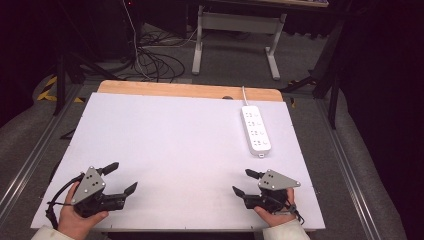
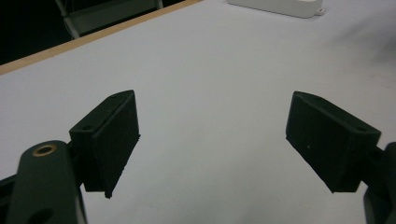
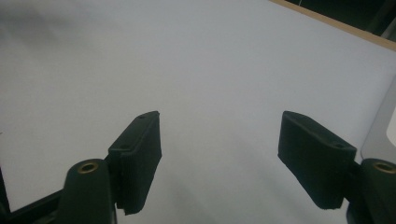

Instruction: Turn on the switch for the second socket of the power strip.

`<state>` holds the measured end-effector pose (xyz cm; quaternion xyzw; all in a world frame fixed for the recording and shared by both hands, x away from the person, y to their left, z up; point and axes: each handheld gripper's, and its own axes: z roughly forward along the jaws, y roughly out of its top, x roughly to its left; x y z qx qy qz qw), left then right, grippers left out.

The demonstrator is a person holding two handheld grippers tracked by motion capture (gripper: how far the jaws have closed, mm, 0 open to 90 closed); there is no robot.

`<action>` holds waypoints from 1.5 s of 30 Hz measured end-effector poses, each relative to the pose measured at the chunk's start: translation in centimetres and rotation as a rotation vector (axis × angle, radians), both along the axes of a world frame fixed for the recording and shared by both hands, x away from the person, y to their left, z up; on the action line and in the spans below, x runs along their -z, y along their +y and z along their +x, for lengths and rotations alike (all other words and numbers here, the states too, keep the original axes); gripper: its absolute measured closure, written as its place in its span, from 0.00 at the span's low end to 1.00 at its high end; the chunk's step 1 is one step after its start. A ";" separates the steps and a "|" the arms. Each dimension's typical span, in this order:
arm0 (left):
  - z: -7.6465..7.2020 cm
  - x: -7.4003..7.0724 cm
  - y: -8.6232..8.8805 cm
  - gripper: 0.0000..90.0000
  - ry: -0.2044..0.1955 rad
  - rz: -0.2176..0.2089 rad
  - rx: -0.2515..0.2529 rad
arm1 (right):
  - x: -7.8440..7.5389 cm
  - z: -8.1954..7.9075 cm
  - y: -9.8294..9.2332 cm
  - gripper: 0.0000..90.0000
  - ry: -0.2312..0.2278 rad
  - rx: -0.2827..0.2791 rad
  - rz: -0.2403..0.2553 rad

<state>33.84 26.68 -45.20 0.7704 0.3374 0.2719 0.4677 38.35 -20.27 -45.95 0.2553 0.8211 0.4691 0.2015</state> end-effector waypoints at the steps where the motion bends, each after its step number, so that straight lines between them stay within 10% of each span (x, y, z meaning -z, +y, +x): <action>1: 0.0 0.0 0.1 0.20 0.002 -0.005 0.000 | 0.0 0.0 0.0 0.34 -0.001 -0.001 -0.002; 45: 0.1 -0.1 0.5 0.20 0.013 -0.013 -0.034 | -5.4 2.0 0.3 0.42 0.011 -0.021 -0.036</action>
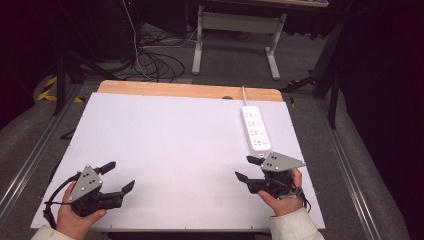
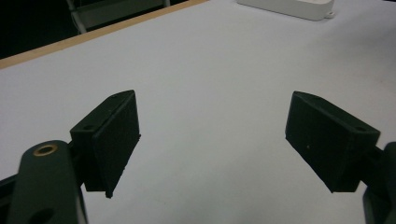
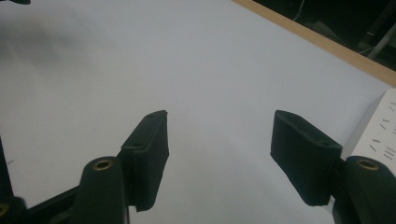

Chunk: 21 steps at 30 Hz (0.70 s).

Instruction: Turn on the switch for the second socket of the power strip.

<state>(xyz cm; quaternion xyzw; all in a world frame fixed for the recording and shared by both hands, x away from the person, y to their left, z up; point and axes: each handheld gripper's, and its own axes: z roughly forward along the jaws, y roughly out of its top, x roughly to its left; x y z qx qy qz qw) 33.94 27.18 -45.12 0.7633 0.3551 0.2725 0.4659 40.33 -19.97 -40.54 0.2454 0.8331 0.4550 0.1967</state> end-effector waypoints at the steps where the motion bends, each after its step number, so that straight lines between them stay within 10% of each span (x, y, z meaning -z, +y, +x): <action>1: 0.0 0.0 0.0 0.20 0.000 0.000 0.000 | 0.0 0.0 0.0 0.42 0.000 0.000 0.000; 14: 0.0 0.0 0.0 0.20 0.002 0.004 -0.003 | -0.7 0.6 0.3 0.48 -0.015 0.005 -0.024; 21: -0.4 0.0 0.3 0.20 0.001 0.003 -0.017 | -2.0 1.9 0.2 0.79 -0.011 0.029 -0.064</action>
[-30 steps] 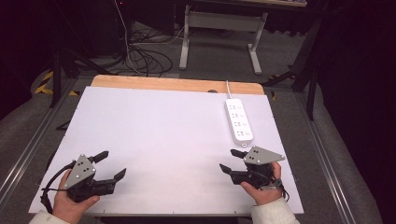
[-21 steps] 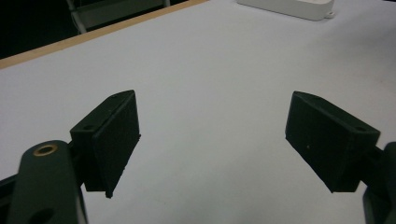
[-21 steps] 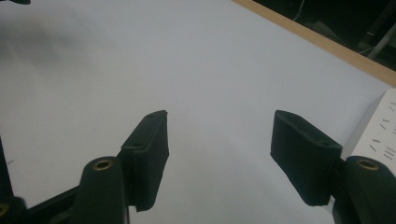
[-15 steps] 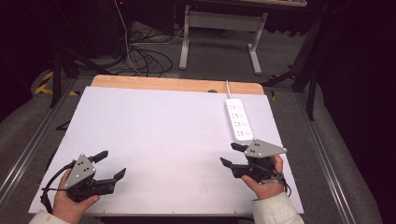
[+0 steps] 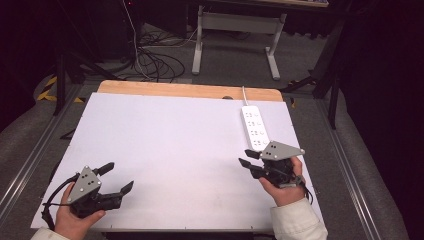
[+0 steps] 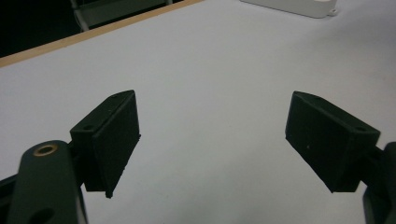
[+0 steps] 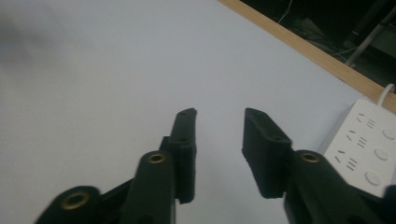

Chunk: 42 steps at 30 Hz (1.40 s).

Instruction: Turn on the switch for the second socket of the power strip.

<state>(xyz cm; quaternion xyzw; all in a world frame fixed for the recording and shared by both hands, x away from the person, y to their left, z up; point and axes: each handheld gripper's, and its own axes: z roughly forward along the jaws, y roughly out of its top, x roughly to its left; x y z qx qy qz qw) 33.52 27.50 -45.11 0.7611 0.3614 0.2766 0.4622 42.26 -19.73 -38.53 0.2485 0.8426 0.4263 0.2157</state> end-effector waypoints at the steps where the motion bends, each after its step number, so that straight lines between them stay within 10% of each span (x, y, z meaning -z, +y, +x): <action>1: -0.1 0.0 0.0 0.20 -0.001 -0.004 -0.005 | -0.2 0.3 0.0 0.85 0.008 0.002 -0.005; 5: -0.3 0.0 0.2 0.20 0.000 -0.003 -0.014 | -1.1 1.3 0.0 1.00 0.036 -0.019 -0.013; 42: -0.4 0.2 0.4 0.20 0.020 -0.013 -0.026 | -1.3 12.0 -2.0 1.00 0.078 0.178 0.016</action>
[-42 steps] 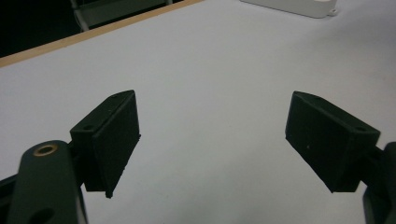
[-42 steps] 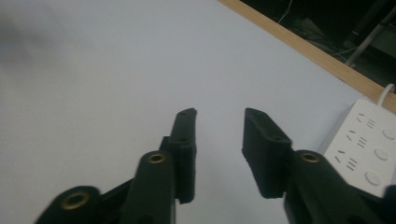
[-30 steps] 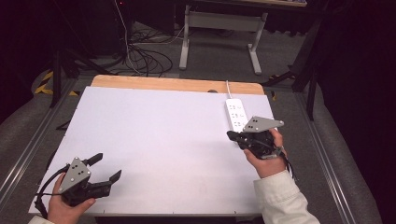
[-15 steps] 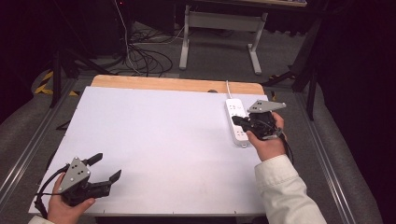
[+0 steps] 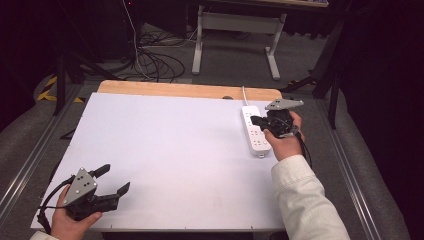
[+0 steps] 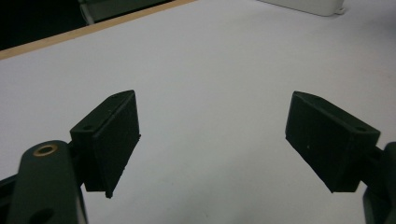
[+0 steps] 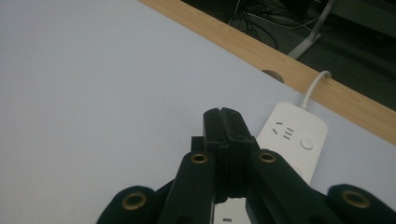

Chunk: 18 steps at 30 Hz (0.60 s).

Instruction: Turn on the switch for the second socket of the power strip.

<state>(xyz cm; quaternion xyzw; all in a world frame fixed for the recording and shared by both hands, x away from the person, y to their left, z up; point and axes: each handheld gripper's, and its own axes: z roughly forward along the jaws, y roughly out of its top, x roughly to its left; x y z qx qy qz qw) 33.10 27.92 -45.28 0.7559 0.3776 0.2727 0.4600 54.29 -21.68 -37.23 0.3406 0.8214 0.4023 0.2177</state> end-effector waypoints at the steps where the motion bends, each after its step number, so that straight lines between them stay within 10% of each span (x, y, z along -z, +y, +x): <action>1: 0.0 0.0 0.0 0.20 0.000 0.000 0.000 | 0.1 0.2 -0.1 1.00 0.000 0.006 -0.001; 18: 0.1 0.0 0.0 0.20 0.002 0.005 0.001 | 3.0 4.4 -1.3 1.00 -0.004 0.096 -0.003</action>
